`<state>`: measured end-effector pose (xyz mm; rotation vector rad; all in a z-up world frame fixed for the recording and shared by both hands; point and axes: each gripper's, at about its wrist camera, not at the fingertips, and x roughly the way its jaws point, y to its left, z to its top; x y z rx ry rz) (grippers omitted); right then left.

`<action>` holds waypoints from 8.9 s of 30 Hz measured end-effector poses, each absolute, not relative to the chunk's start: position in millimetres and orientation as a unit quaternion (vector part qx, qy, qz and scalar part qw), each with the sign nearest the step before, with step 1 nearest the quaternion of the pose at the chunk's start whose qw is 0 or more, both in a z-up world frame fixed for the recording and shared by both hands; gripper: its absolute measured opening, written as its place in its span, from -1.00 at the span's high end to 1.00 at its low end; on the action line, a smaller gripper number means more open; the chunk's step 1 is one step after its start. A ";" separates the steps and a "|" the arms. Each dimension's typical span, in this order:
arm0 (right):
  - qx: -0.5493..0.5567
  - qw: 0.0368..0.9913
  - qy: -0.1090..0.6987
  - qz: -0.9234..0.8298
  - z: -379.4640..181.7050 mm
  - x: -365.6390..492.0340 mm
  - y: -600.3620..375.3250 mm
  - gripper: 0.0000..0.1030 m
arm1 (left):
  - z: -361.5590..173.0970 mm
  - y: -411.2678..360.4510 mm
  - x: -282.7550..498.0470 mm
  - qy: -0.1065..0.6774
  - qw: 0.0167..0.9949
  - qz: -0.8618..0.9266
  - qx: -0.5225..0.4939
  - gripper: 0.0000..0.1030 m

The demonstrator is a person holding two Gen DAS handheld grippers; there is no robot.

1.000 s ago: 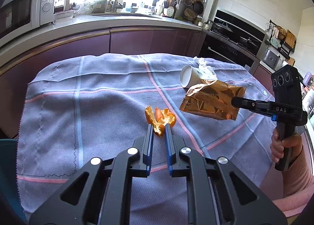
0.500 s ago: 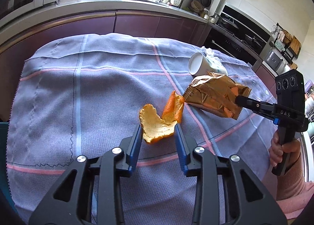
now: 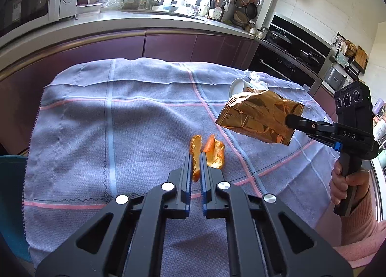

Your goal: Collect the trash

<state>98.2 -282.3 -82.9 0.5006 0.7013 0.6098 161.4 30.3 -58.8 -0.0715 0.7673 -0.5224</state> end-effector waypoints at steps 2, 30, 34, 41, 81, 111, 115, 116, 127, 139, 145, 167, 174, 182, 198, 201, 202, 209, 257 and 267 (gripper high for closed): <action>0.238 0.863 0.332 0.296 -80.4 97.5 -278.5 0.95 | -53.8 35.6 156.4 0.363 0.896 -0.253 -0.035 0.88; 0.225 0.853 0.352 0.314 -88.9 94.5 -246.8 0.95 | -90.6 55.0 159.4 0.427 0.864 -0.264 -0.039 0.75; 0.225 0.853 0.350 0.316 -87.7 94.0 -246.0 0.95 | -87.3 54.5 153.2 0.416 0.870 -0.260 -0.039 0.84; 0.225 0.850 0.345 0.328 -83.2 94.5 -238.9 0.95 | -70.5 59.9 140.0 0.390 0.885 -0.253 -0.033 0.90; 0.210 0.825 0.338 0.402 -68.0 105.1 -158.9 0.95 | -23.3 162.8 93.4 0.328 0.928 -0.168 -0.056 0.90; 0.188 0.800 0.355 0.446 -71.3 115.4 -105.1 0.95 | -14.6 220.1 77.2 0.316 0.939 -0.108 -0.078 0.90; 0.186 0.797 0.358 0.449 -71.3 116.5 -99.5 0.95 | -13.8 225.3 76.8 0.317 0.940 -0.103 -0.080 0.90; 0.185 0.797 0.358 0.450 -71.5 117.1 -98.9 0.95 | -13.9 226.8 76.9 0.317 0.940 -0.102 -0.081 0.90; 0.180 0.791 0.362 0.458 -71.1 119.7 -88.4 0.96 | -14.0 235.9 77.4 0.316 0.941 -0.087 -0.084 0.90; 0.173 0.784 0.366 0.469 -71.0 121.8 -75.7 0.96 | -11.5 246.1 74.8 0.314 0.942 -0.073 -0.088 0.90; 0.171 0.780 0.372 0.474 -72.5 123.1 -68.7 0.96 | -12.7 252.1 74.4 0.315 0.942 -0.066 -0.090 0.90; 0.151 0.765 0.392 0.487 -74.1 130.6 -32.0 0.96 | -24.9 282.2 75.9 0.323 0.940 -0.031 -0.107 0.90; 0.147 0.761 0.399 0.490 -72.9 134.2 -24.1 0.95 | -29.8 286.4 78.1 0.327 0.938 -0.023 -0.113 0.90; 0.141 0.758 0.407 0.490 -74.8 137.1 -13.0 0.96 | -34.6 289.5 78.7 0.330 0.937 -0.015 -0.117 0.90; 0.125 0.752 0.421 0.492 -74.7 139.6 5.7 0.96 | -46.0 294.7 83.8 0.340 0.932 0.001 -0.124 0.90; 0.123 0.752 0.422 0.492 -74.6 139.6 9.8 0.96 | -47.5 294.8 84.3 0.341 0.932 0.003 -0.125 0.90; 0.123 0.751 0.423 0.492 -74.8 140.3 10.6 0.96 | -48.0 294.9 84.6 0.342 0.932 0.004 -0.125 0.90; 0.121 0.748 0.430 0.492 -75.8 142.5 15.7 0.96 | -52.2 295.4 86.4 0.344 0.930 0.008 -0.127 0.90; 0.087 0.720 0.488 0.485 -98.4 169.2 102.7 0.82 | -91.7 315.8 126.9 0.376 0.914 0.056 -0.144 0.78; 0.081 0.726 0.489 0.477 -102.8 164.9 89.9 0.69 | -106.1 316.6 133.9 0.386 0.908 0.066 -0.147 0.62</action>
